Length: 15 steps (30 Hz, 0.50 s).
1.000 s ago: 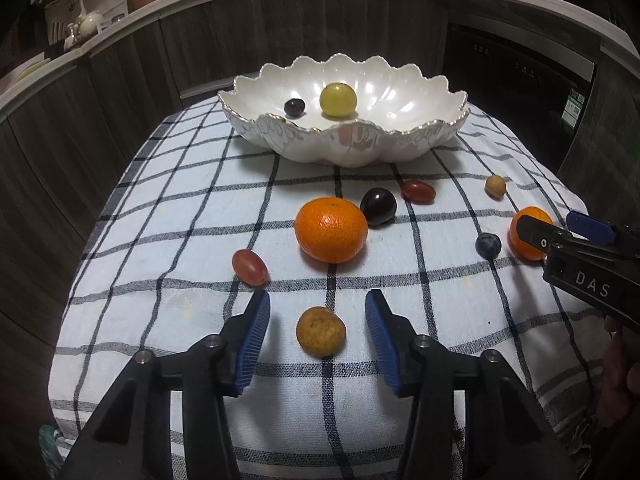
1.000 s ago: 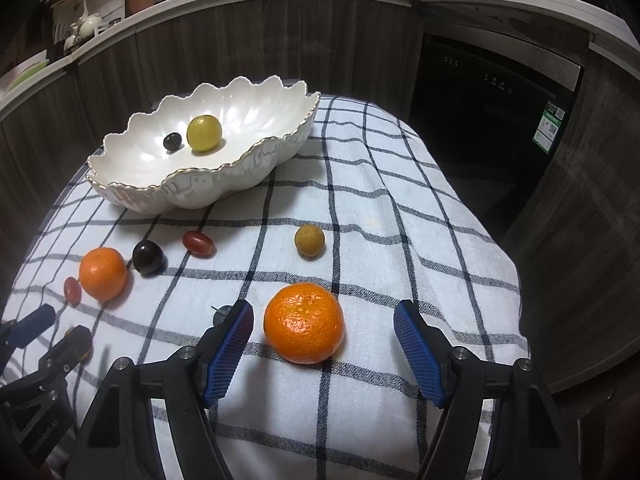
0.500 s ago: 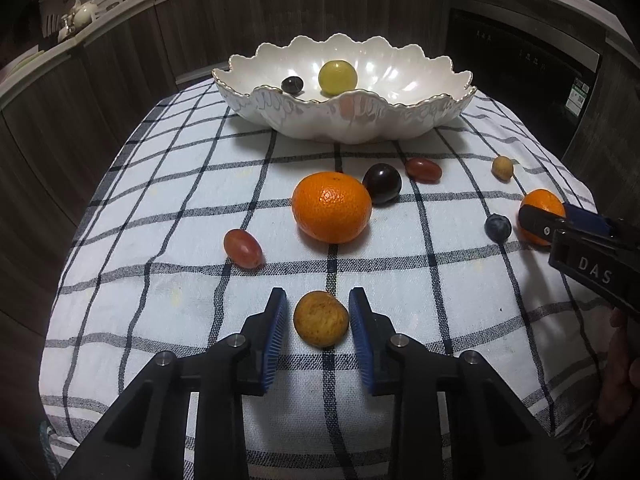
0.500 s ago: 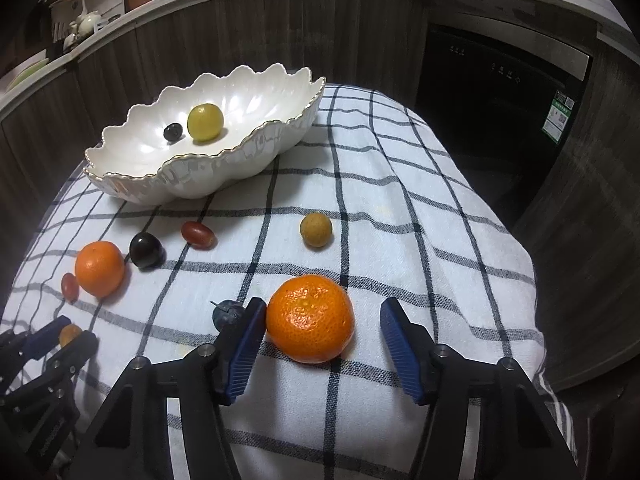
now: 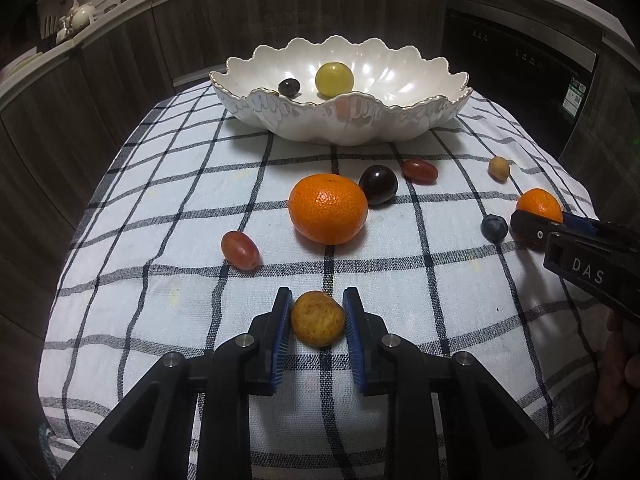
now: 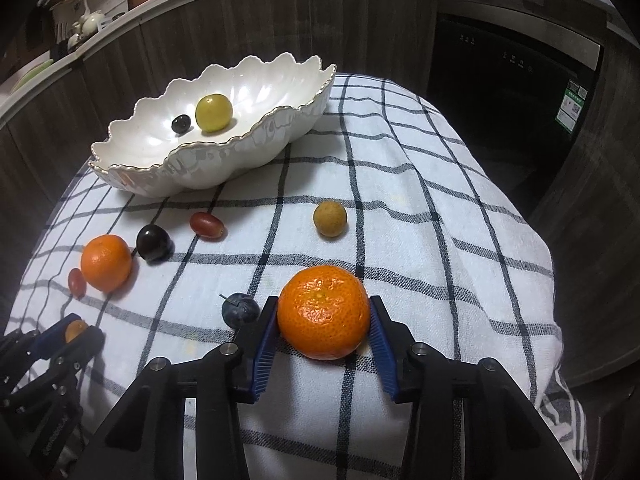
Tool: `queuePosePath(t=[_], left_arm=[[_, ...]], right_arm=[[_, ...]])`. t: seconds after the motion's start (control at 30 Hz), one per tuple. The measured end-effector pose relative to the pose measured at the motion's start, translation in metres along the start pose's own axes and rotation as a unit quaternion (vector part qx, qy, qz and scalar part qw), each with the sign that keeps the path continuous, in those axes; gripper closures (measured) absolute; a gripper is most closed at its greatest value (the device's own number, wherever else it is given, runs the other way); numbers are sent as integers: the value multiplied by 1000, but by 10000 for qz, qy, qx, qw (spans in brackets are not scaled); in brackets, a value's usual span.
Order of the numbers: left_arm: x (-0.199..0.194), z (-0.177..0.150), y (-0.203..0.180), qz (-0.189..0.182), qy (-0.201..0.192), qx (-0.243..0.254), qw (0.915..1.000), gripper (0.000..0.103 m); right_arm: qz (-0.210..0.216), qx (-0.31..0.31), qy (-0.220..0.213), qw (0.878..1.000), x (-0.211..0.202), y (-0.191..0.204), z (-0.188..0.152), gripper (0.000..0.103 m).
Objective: Organize fruits
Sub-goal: 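Lift the mandarin in the right tool while the left tool lifts the brown fruit toward the bowl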
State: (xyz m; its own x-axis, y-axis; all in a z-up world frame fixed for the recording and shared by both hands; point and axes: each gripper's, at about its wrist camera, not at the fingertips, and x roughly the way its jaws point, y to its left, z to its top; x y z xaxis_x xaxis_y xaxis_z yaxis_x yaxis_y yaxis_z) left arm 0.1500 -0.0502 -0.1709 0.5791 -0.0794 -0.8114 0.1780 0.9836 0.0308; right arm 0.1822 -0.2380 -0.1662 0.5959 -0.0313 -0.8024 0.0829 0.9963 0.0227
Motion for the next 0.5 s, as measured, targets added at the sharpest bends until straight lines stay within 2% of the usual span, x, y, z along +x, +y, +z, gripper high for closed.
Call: queuePosePath(t=[0.5], left_arm=[[-14, 6, 3, 56, -252, 0, 9997, 77]], right_arm=[[-10, -94, -216, 9997, -15, 2, 3, 60]])
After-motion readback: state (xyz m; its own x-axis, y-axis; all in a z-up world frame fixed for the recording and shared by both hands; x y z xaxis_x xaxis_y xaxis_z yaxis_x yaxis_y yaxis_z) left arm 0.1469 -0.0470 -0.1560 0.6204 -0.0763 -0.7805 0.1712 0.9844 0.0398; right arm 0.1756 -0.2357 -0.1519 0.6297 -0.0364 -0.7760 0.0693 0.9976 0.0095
